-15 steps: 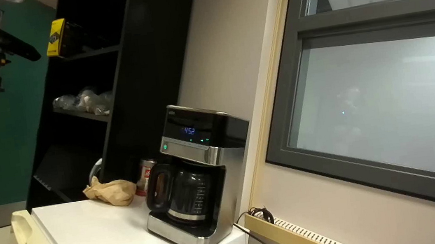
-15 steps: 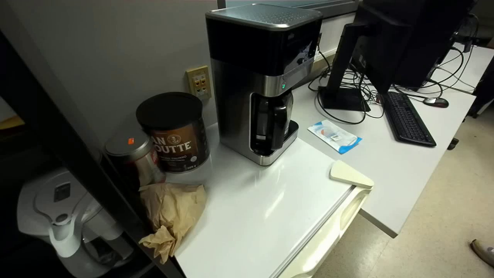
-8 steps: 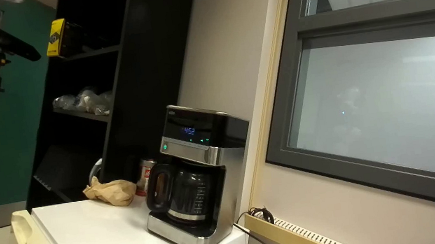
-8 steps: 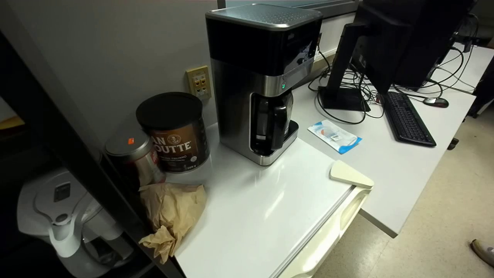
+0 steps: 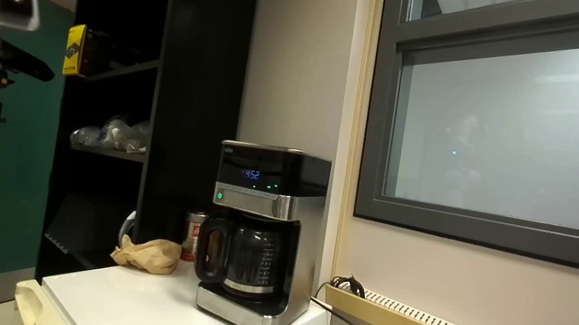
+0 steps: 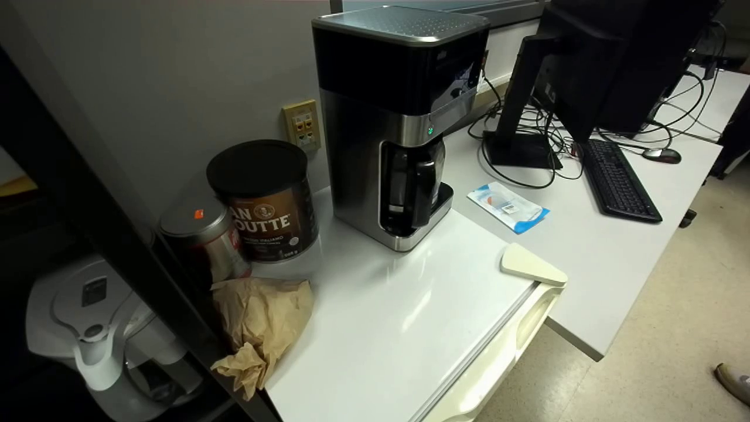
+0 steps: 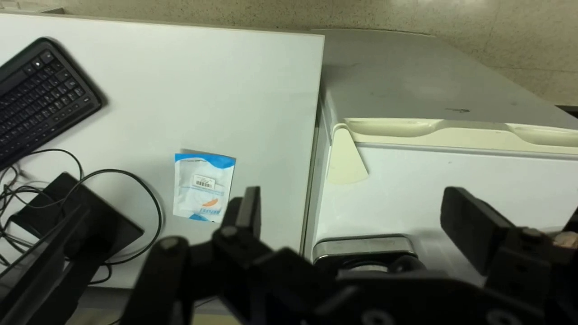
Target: Push a button on the coffee maker
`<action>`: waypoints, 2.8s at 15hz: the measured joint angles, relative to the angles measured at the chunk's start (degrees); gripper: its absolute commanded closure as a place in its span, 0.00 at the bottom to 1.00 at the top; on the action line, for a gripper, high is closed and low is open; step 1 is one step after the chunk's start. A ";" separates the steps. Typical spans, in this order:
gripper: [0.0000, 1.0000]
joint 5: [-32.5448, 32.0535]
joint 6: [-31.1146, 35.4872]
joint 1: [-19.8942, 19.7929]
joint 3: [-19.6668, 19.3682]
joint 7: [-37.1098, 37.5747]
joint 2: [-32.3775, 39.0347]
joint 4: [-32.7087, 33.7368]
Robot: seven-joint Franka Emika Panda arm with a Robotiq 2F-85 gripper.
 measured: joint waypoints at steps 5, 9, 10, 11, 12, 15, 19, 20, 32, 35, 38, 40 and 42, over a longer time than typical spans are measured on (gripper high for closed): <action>0.25 -8.75 3.78 -1.66 3.83 3.44 7.20 2.99; 0.49 -17.21 9.74 -2.68 6.22 7.69 13.38 5.87; 0.56 -19.37 11.71 -2.91 6.59 8.82 14.87 6.53; 0.63 -21.45 13.76 -3.03 6.81 9.81 16.33 7.25; 0.72 -23.58 15.85 -3.11 6.92 10.85 17.87 8.00; 0.94 -29.73 22.05 -3.23 6.95 13.75 22.27 10.53; 1.00 -36.17 28.66 -3.24 6.94 17.27 28.09 14.49; 1.00 -37.66 30.23 -3.24 6.94 18.33 29.58 15.55; 1.00 -50.55 38.11 -1.28 5.96 31.86 46.82 32.28; 1.00 -51.68 38.34 -0.23 5.38 34.15 50.51 36.32; 1.00 -52.26 38.40 0.85 4.66 35.91 53.65 39.87; 1.00 -52.29 38.40 1.47 4.20 36.72 55.50 41.98; 1.00 -52.30 38.40 1.97 3.78 37.40 57.14 43.89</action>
